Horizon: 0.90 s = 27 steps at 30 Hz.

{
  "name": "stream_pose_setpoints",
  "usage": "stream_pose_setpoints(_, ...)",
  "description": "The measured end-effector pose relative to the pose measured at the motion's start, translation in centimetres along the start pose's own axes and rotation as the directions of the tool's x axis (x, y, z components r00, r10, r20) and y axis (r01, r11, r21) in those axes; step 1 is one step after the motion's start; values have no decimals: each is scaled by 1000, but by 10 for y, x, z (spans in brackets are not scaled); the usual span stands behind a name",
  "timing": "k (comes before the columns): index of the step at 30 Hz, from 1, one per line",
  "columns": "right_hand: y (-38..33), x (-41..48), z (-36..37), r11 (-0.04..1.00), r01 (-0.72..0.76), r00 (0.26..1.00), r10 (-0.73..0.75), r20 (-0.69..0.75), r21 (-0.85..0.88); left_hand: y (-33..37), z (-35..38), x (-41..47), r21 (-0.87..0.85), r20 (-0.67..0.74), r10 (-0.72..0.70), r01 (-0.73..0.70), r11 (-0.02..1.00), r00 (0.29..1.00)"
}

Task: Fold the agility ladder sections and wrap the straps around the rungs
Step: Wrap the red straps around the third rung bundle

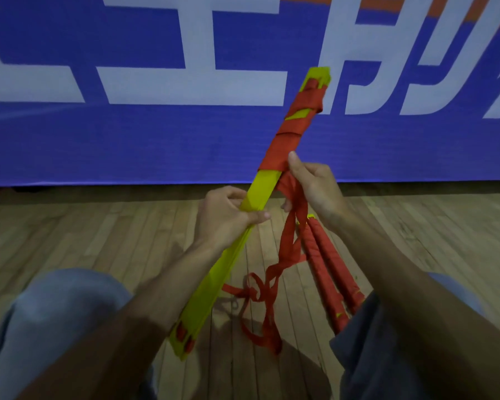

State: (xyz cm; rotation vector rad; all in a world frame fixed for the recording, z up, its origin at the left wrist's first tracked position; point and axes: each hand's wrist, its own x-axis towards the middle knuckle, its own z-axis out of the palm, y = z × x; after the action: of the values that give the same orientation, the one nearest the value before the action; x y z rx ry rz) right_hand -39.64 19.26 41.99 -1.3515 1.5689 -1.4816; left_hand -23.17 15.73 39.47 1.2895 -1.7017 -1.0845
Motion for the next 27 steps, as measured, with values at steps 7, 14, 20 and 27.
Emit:
stream_pose_setpoints(7,6,0,2,997,79,997,-79,-9,-17,-1,3,-6,305,-30,256,-235,923,966)
stream_pose_setpoints(14,10,7,-13,994,88,992,-81,-101,64,-1,7,-2,105,107,374,-384,917,921)
stream_pose_setpoints(20,-1,5,-24,944,161,984,-175,24,287,19,-3,-15,-417,246,293,-172,893,924)
stream_pose_setpoints(27,-8,0,-25,869,82,977,-167,133,487,22,-16,-19,-356,716,153,168,919,681)
